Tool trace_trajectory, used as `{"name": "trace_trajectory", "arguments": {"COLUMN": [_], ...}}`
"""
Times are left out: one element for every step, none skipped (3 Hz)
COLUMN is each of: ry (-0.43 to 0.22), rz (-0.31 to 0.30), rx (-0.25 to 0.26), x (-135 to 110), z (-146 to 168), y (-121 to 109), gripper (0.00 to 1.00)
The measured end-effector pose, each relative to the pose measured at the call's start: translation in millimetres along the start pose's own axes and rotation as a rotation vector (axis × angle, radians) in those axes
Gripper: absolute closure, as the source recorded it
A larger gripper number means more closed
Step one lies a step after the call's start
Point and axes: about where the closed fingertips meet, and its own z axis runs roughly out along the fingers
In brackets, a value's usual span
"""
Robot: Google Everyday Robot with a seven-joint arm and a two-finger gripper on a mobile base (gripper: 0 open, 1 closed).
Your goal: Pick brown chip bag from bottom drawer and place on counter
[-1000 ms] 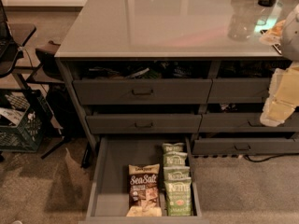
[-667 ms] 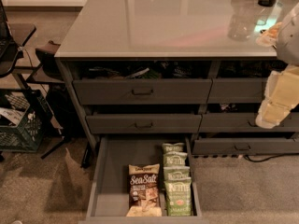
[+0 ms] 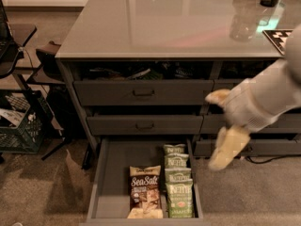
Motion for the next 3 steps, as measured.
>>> {"name": "trace_trajectory", "arguments": {"ry": [-0.159, -0.278, -0.350], "rz": [0.005, 0.029, 0.057], "rx": [-0.132, -0.188, -0.211], "x": [7.3, 3.1, -11.1], "z": [119.5, 216.9, 298.8], "y": [25.5, 38.7, 53.7], "gripper": [0.00, 0.00, 0.00]}}
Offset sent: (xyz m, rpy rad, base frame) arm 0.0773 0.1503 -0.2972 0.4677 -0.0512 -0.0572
